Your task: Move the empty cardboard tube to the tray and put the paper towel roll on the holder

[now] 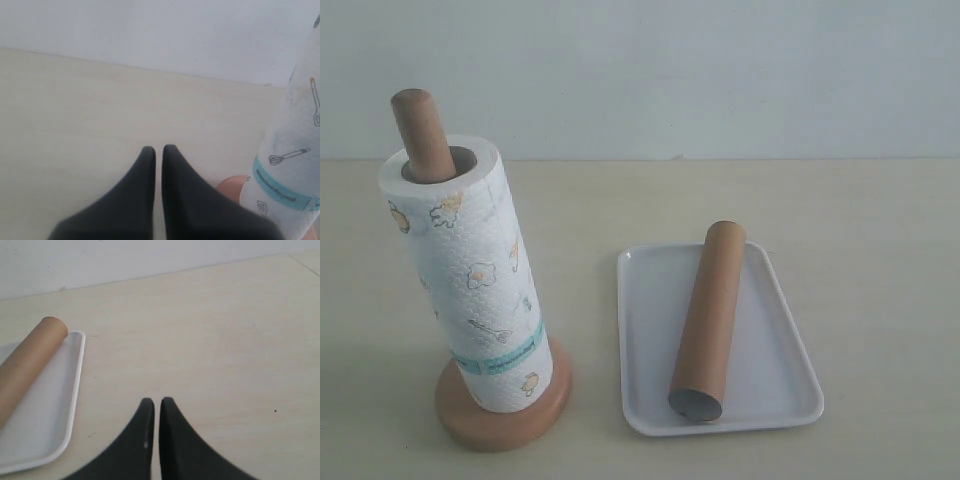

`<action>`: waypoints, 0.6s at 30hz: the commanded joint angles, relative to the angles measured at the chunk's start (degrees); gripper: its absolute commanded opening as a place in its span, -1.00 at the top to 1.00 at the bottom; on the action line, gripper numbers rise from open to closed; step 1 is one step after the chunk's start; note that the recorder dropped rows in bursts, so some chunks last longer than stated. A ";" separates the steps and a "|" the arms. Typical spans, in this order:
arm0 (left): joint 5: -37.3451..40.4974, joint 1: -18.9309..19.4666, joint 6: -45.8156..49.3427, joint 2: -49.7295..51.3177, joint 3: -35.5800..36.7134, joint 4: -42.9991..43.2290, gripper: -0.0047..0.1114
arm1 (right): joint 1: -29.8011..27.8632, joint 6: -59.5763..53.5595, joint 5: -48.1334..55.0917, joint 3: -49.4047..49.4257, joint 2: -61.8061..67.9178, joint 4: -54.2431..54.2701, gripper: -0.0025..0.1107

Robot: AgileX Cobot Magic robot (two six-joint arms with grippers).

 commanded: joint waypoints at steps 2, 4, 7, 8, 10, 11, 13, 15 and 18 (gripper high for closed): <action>-0.28 0.13 0.07 -0.16 0.21 0.19 0.85 | -0.13 2.57 -0.65 -0.02 -0.25 -2.38 0.89; -0.28 0.13 0.07 -0.16 0.21 0.19 0.85 | -0.13 2.57 -0.65 -0.02 -0.25 -2.38 0.89; -0.28 0.13 0.07 -0.16 0.21 0.19 0.85 | -0.13 2.57 -0.65 -0.02 -0.25 -2.38 0.89; -0.28 0.13 0.07 -0.16 0.21 0.19 0.85 | -0.13 2.57 -0.65 -0.02 -0.25 -2.38 0.89; -0.28 0.13 0.07 -0.16 0.21 0.19 0.85 | -0.13 1.22 -0.52 -0.02 -0.25 -2.53 0.89; -0.28 0.13 0.07 -0.16 0.21 0.19 0.85 | -0.13 1.08 -0.52 -0.02 -0.25 -2.53 0.89; -0.28 0.13 0.07 -0.16 0.21 0.19 0.85 | -0.13 0.94 -0.52 -0.02 -0.25 -2.53 0.89; -0.28 0.13 0.07 -0.16 0.21 0.19 0.85 | -0.13 0.94 -0.52 -0.02 -0.25 -2.53 0.89; -0.28 0.13 0.07 -0.16 0.21 0.19 0.85 | -1.05 0.96 -0.52 -0.02 -0.25 -2.41 0.89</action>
